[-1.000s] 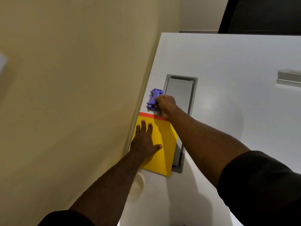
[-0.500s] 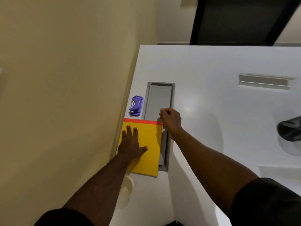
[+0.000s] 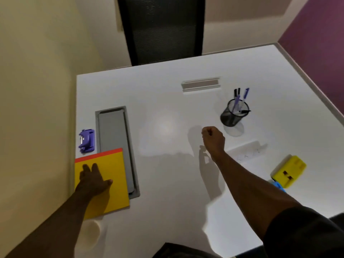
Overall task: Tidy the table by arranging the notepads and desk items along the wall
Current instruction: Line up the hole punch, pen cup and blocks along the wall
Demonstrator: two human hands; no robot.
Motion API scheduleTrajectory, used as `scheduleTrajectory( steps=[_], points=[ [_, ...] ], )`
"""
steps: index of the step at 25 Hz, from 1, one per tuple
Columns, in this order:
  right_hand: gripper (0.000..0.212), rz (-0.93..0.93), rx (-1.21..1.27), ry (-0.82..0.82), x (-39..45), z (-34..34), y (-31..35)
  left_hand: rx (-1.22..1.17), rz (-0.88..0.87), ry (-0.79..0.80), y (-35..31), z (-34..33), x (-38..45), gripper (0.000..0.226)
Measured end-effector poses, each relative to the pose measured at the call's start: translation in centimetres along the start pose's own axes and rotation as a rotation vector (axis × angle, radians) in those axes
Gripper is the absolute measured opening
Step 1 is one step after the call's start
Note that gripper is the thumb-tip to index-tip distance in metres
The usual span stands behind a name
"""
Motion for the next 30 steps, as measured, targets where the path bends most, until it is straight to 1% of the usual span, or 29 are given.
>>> scheduleTrajectory(
  steps=[2,4,7,10,13,15,17,19,21,23,25,28,30],
  points=[
    [0.023,-0.029,0.007,-0.14,1.9,3.8,-1.4,0.027,-0.04,-0.023,0.0,-0.2,0.4,0.103],
    [0.035,-0.017,-0.02,-0.21,3.8,6.0,-2.5,0.05,-0.059,-0.012,0.3,-0.4,0.9,0.1],
    [0.053,0.026,-0.102,-0.168,6.3,6.3,-2.9,0.074,-0.017,0.005,1.7,-0.6,1.5,0.102],
    [0.06,0.051,-0.18,-0.153,8.0,6.7,-3.3,0.069,-0.027,0.036,1.5,-0.8,1.7,0.103],
    [0.05,0.102,-0.214,-0.162,9.0,7.6,-2.6,0.047,-0.042,0.031,0.7,-0.9,1.3,0.102],
    [0.037,0.139,-0.212,-0.176,9.6,7.9,-1.8,0.025,-0.05,0.02,0.5,-0.7,1.2,0.102],
    [0.024,0.151,-0.224,-0.23,10.1,8.2,-1.4,0.005,-0.06,0.009,0.3,-0.3,1.2,0.104],
    [0.02,0.201,-0.232,-0.288,10.1,8.2,-0.6,-0.027,-0.046,-0.021,0.7,0.5,1.0,0.105],
    [0.021,0.302,-0.187,-0.314,9.6,7.2,1.0,-0.052,-0.025,-0.035,1.3,1.2,0.8,0.106],
    [0.022,0.402,-0.131,-0.286,9.0,4.9,3.0,-0.08,-0.012,-0.064,1.9,2.2,0.8,0.105],
    [0.023,0.449,-0.11,-0.22,8.0,1.8,5.5,-0.096,-0.002,-0.075,2.1,3.1,0.7,0.104],
    [0.018,0.481,-0.053,-0.044,5.7,-4.8,9.9,-0.14,0.012,-0.079,2.6,4.0,0.8,0.106],
    [0.017,0.505,0.002,0.067,4.0,-10.0,13.0,-0.15,0.018,-0.052,3.1,4.1,1.1,0.114]
  ],
)
Point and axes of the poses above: each hand's wrist, its own x-axis towards the middle knuckle, its own z-axis out of the back of the hand, y = z × x, the point moved 10 cm from there along x, towards the middle knuckle, and after that the axes turned 1 degree about -z, right-handed, at the moved point
